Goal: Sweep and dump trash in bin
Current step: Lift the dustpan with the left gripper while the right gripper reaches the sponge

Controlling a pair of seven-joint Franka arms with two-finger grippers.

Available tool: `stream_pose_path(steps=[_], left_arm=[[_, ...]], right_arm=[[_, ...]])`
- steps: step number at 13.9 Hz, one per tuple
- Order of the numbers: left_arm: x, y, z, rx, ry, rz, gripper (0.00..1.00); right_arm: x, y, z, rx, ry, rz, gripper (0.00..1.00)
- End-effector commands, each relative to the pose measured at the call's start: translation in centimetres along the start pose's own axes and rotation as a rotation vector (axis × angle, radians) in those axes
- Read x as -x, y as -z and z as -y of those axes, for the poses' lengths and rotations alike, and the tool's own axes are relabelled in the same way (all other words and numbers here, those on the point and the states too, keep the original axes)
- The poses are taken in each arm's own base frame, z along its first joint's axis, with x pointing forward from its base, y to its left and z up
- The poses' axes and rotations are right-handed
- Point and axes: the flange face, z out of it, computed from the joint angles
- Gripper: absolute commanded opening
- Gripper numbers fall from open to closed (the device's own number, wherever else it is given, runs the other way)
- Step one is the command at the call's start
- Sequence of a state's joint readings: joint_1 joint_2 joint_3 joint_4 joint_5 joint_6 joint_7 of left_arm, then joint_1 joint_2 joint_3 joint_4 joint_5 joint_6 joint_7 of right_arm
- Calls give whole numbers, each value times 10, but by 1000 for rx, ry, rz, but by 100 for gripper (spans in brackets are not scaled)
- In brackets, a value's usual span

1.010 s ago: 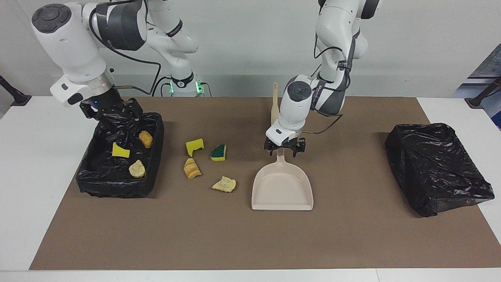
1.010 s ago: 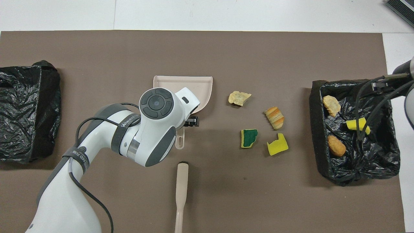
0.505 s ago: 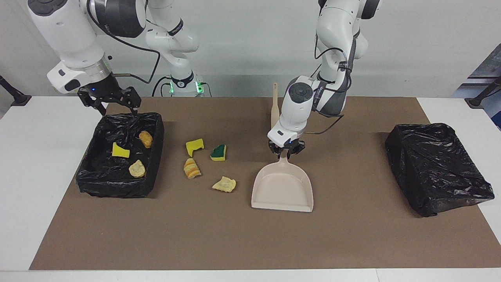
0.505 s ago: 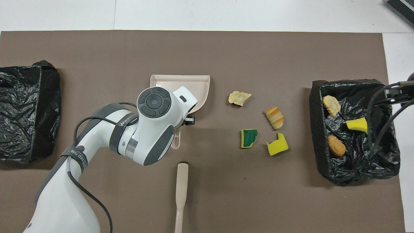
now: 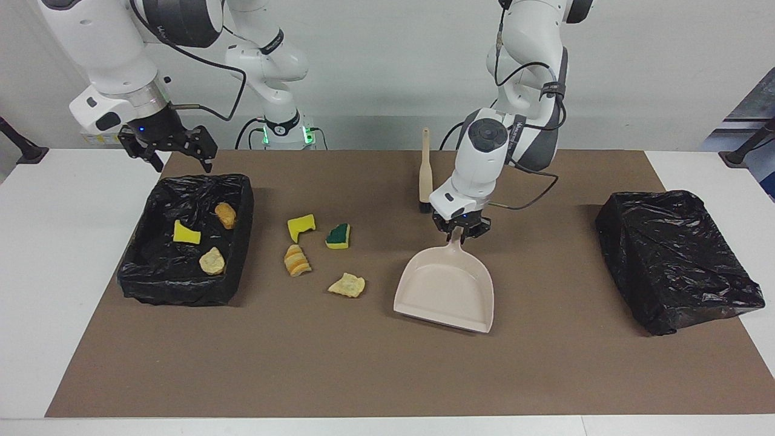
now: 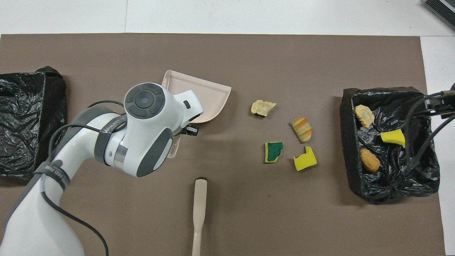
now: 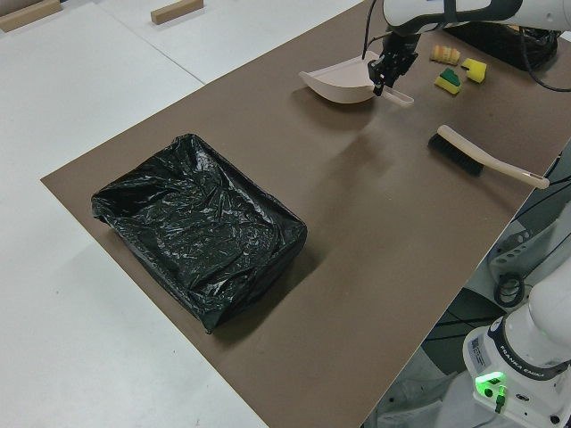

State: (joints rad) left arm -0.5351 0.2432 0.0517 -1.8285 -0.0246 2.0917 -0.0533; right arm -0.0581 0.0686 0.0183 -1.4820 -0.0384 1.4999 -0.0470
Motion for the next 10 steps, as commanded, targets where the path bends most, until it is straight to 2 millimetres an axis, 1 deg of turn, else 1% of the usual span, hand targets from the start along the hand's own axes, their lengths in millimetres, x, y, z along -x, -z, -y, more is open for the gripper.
stream_pose_path(steps=[1,2,3,4,5,6,7,8,9,10], left_arm=[[2,39,40,-16,-226,0,4],[-2,50,50,-25,-310,-2,4],[-8,56,56,-54,-397,2,3],[-9,60,62,-94,-501,6,0],[-13,59,69,-179,-703,25,0],[-18,67,74,-233,-875,43,0],[-22,67,75,-228,-917,56,0],[-23,62,77,-229,-926,76,0],[-24,52,78,-223,-951,103,0],[-30,49,76,-225,-996,111,0]], right_arm=[[9,1,3,-21,-19,-1,100],[8,0,3,-21,-18,-4,100],[8,0,5,-21,-12,-4,100],[9,-1,11,-22,-1,0,100],[10,0,22,-21,27,7,100],[13,0,38,-18,57,13,100],[21,-2,65,-16,86,18,100],[29,-5,90,-10,122,18,100],[36,-9,106,-9,119,15,100],[43,-12,118,-8,110,5,100]])
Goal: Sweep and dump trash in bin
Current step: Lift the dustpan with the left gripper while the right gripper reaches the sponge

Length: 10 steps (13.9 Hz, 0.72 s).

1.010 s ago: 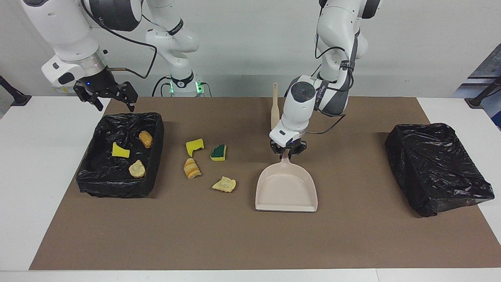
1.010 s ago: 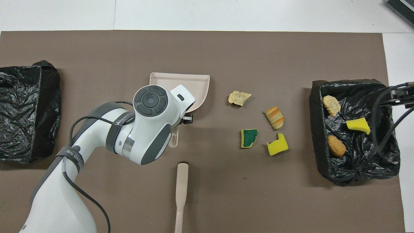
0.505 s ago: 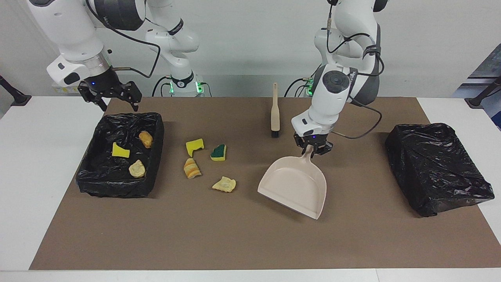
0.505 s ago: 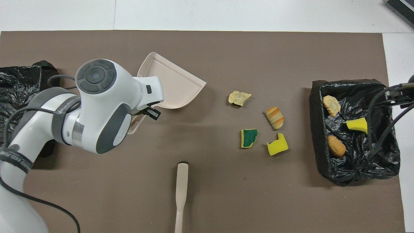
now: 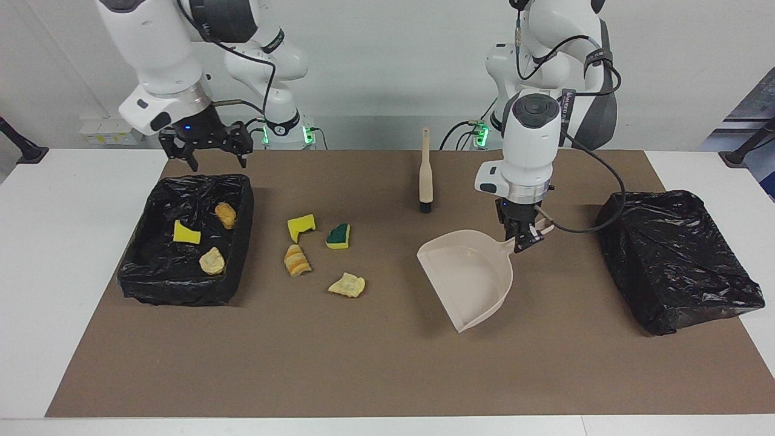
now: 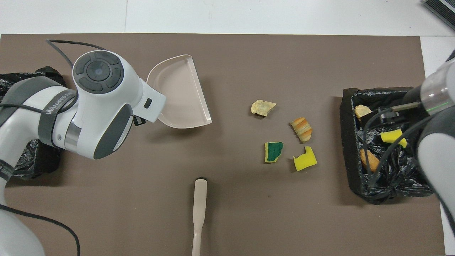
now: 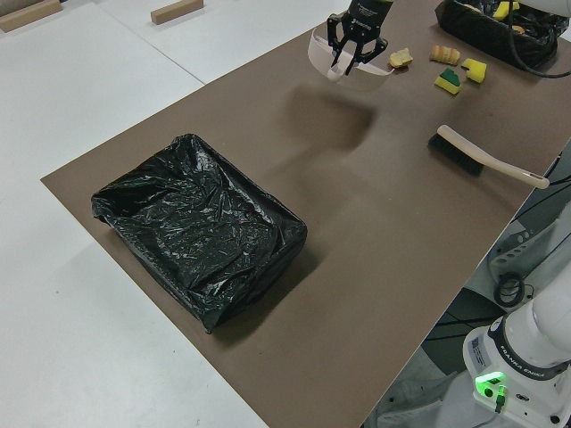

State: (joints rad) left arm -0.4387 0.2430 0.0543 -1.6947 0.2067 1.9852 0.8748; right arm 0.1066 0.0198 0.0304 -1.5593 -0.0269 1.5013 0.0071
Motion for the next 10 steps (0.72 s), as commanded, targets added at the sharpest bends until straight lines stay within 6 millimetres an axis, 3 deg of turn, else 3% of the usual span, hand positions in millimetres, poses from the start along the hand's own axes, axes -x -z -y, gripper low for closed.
stream_pose_path(steps=[1,5,10], left_arm=[[-13,-10,15,6,-142,54,0],[-31,-14,41,64,-204,104,0],[-29,-18,42,69,-231,110,0]], right_arm=[[24,-10,38,-15,-23,-20,100],[28,-29,59,-100,-37,31,100],[53,-70,142,-162,-51,11,100]])
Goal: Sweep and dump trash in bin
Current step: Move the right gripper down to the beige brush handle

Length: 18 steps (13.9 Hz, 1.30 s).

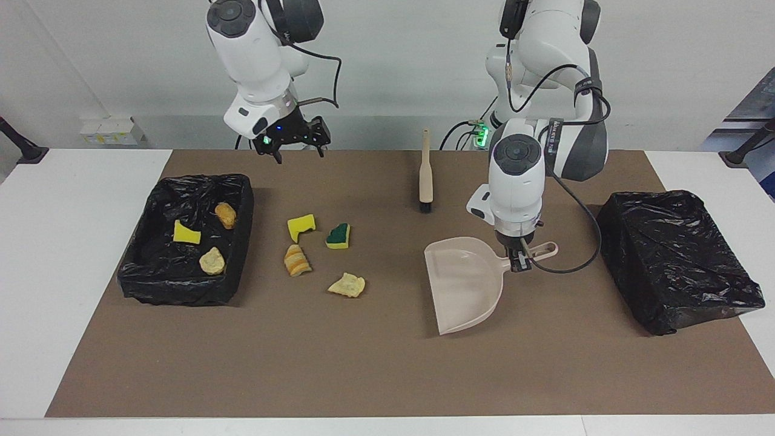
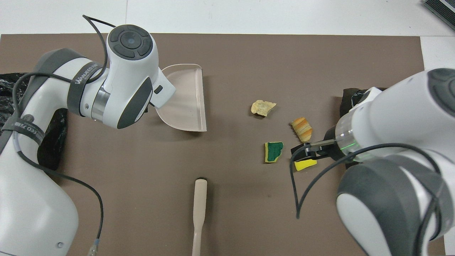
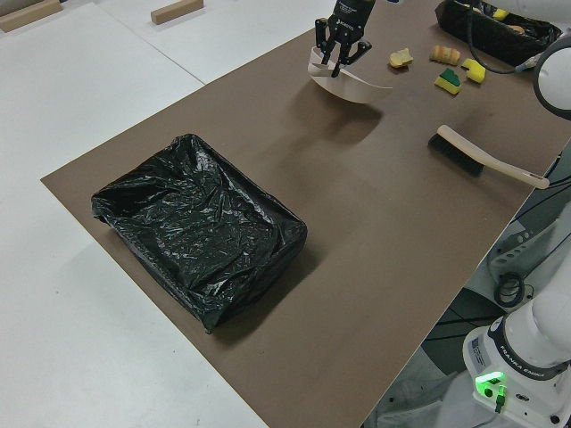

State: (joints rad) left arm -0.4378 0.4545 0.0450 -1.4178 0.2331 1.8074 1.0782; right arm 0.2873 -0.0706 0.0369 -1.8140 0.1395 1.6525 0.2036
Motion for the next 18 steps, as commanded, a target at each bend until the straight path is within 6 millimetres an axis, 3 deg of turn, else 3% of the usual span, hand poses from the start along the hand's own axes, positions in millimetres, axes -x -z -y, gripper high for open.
stream_pose_path(steps=[1,6,12,14,18], left_arm=[[5,6,6,-3,-44,19,0],[6,-7,-11,18,-64,33,0],[6,-15,-28,39,-85,63,0],[-9,-14,-39,12,-110,47,0],[-9,-16,-43,6,-113,39,0]], right_arm=[[25,-28,36,-21,-34,-42,100],[40,-77,134,-5,-146,-101,100],[55,-148,225,60,-267,-193,100],[77,-167,256,97,-279,-217,100],[115,-221,299,180,-252,-224,100]])
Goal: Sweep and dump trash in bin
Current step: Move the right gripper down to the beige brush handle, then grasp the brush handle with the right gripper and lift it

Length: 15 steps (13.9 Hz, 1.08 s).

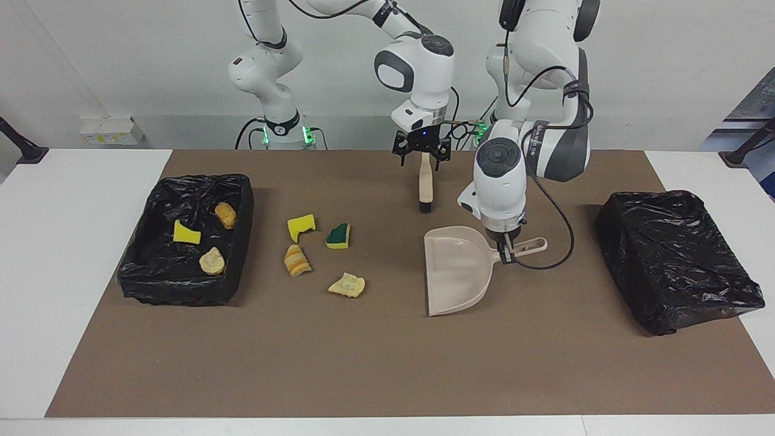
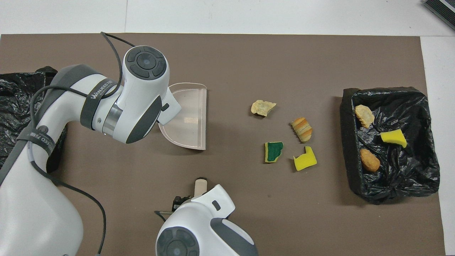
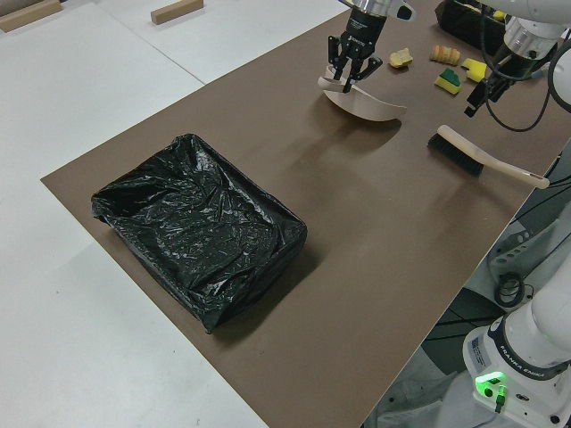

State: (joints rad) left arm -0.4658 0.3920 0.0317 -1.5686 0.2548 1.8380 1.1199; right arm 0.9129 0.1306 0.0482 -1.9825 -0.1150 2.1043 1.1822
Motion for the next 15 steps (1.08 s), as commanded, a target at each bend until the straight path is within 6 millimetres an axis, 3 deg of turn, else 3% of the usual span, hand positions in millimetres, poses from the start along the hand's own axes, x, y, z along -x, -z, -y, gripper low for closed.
stream_pose_path(steps=[1,7,11,15], left_arm=[[7,4,-9,-27,-6,9,0],[7,-2,-14,-16,29,12,0],[10,-3,-18,-9,30,17,0],[8,-4,-18,-13,28,14,0]], right_arm=[[27,-18,17,31,30,-20,100],[77,-38,0,-9,61,71,100],[83,-46,-5,-54,36,105,100],[88,-47,-8,-47,15,200,82]])
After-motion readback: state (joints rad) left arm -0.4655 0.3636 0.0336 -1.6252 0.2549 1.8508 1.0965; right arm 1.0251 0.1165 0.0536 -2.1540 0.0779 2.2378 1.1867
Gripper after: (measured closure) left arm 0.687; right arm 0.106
